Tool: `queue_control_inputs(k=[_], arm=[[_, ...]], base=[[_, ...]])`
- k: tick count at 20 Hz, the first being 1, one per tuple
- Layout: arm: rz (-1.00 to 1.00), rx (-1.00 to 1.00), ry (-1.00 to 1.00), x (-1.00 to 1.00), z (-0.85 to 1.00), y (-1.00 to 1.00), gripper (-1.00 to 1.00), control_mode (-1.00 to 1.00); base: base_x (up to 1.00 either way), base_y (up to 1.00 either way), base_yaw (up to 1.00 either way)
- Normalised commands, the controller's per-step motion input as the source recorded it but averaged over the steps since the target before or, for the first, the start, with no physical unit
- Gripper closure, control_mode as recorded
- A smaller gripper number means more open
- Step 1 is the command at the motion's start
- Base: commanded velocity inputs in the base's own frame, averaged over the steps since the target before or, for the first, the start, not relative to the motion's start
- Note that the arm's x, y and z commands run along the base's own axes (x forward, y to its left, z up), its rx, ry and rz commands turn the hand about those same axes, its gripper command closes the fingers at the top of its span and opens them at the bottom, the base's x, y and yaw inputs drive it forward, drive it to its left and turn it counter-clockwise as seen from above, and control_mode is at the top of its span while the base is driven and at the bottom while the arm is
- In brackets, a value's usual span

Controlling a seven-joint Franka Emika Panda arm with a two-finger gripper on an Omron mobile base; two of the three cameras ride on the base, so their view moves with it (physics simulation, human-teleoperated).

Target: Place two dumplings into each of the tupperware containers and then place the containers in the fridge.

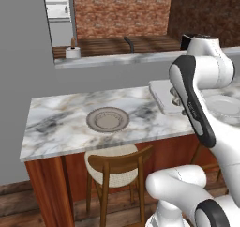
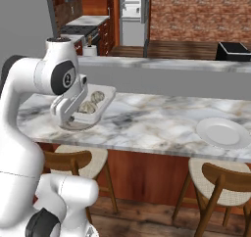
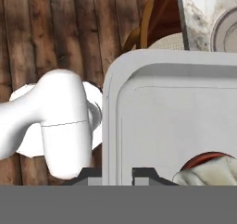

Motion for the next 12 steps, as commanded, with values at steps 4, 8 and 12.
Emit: queue_control_inputs(k=[4,8,12], arm=[[-0.01,0.00,-0.02,-0.13,0.09,0.00,1.00,-1.00],[0.00,0.00,-0.03,-0.30,0.00,-0.02,1.00,-1.00],[0.10,0.00,0.02,-0.28,0.00,0.02,1.00,-1.00]], base=[[0.00,0.00,0.00],[0.00,0.00,0.00],[0.00,0.00,0.00]])
